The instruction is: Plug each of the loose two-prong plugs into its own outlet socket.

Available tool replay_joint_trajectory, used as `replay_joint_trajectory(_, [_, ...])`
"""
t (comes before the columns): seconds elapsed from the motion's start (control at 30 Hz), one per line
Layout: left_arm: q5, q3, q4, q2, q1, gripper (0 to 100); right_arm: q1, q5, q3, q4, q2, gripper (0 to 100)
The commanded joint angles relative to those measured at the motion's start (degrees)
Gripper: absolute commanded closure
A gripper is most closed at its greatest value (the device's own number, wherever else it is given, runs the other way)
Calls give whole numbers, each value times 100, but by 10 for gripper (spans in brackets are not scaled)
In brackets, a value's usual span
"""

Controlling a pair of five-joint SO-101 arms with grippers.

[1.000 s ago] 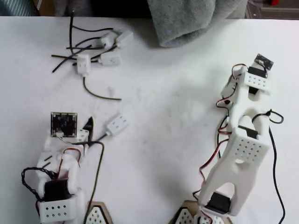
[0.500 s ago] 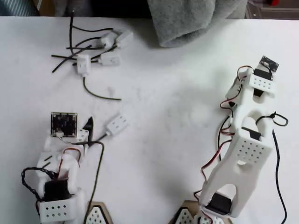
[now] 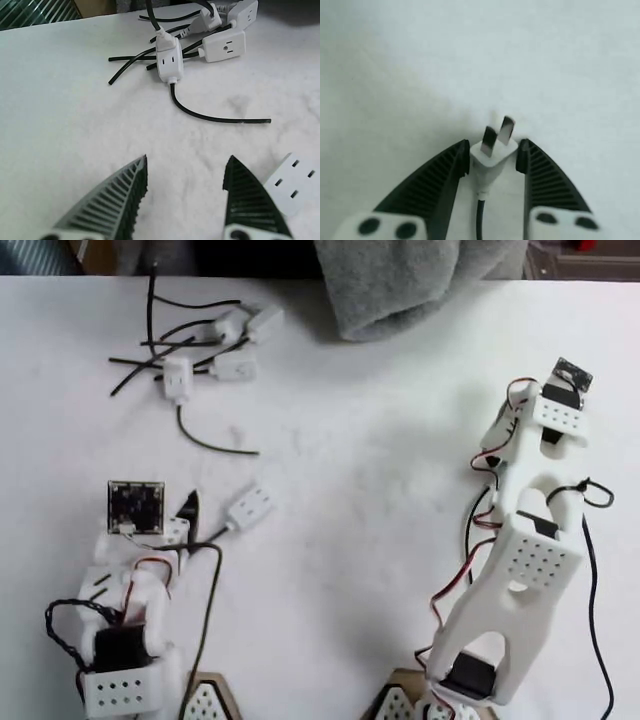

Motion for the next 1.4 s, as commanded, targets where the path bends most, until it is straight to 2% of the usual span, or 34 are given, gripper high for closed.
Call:
replay_joint_trajectory(0.0, [-70,-26,-9,-66,-13,748,75,53,26,180,-22,827])
replay_joint_trajectory(0.13, [-70,-26,-9,-66,-13,748,57,343,18,242,-22,872])
replay_joint_trajectory(0.8, [-70,-26,0,-66,-13,748,57,404,9,813,-31,837])
replay_joint_trajectory(0.97, [-70,-26,0,-66,-13,748,66,404,-53,585,-22,880])
replay_joint_trajectory(1.37, [-70,-26,0,-66,-13,748,92,413,-149,444,22,878])
